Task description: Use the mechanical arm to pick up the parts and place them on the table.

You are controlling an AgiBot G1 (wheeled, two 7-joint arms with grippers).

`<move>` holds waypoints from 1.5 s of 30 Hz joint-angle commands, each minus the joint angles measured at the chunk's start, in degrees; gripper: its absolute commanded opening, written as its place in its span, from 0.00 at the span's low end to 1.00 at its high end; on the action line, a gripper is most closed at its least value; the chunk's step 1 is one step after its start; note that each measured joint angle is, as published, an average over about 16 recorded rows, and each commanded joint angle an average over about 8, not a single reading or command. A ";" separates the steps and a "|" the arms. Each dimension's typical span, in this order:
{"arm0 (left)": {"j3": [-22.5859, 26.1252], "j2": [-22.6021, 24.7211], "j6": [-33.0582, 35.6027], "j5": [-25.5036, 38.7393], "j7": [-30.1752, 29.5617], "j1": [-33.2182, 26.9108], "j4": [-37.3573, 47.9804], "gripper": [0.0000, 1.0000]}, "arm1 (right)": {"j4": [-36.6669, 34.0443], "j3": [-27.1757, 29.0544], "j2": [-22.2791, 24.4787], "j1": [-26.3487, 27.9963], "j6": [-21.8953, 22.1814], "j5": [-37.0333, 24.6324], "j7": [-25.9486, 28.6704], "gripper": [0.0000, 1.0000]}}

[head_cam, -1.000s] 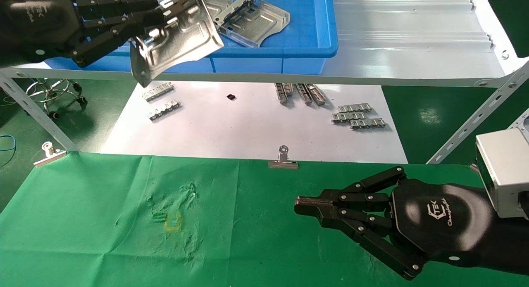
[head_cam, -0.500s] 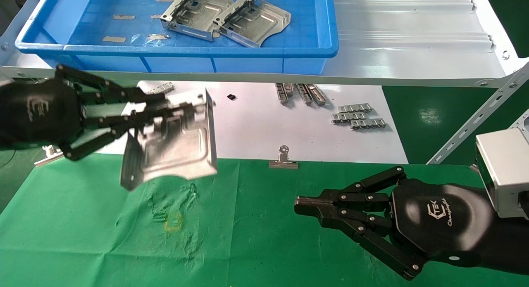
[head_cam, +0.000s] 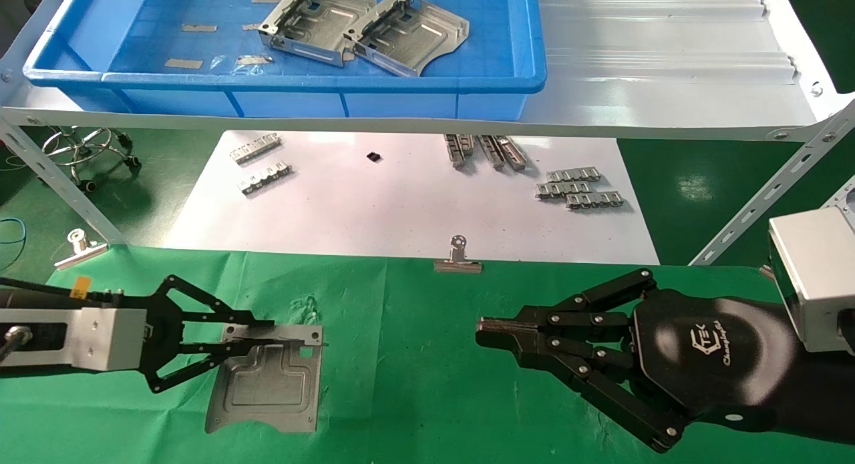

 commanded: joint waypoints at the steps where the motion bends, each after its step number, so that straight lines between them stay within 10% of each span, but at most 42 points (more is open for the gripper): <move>1: 0.62 0.75 -1.23 1.27 2.18 0.70 1.79 0.00 | 0.00 0.00 0.00 0.00 0.00 0.00 0.00 0.00; 15: 0.53 4.78 -5.08 2.48 11.54 2.05 9.31 0.01 | 0.00 0.00 0.00 0.00 0.00 0.00 0.00 0.00; 23: 0.84 5.99 -5.27 3.38 15.11 1.69 12.59 0.86 | 0.00 -0.01 0.00 0.00 0.00 0.00 0.00 0.00; 26: 0.88 6.31 -5.37 3.64 16.34 1.42 13.63 1.00 | 0.00 -0.01 0.00 0.00 0.00 0.00 0.00 0.00; 42: 0.82 6.33 -1.52 3.27 16.04 -0.78 18.15 1.00 | 0.00 -0.01 0.00 0.00 0.00 0.01 0.00 0.00; 45: 0.74 5.93 0.95 2.35 11.42 -1.19 18.87 1.00 | 0.00 -0.01 0.00 0.00 0.00 0.01 0.00 0.20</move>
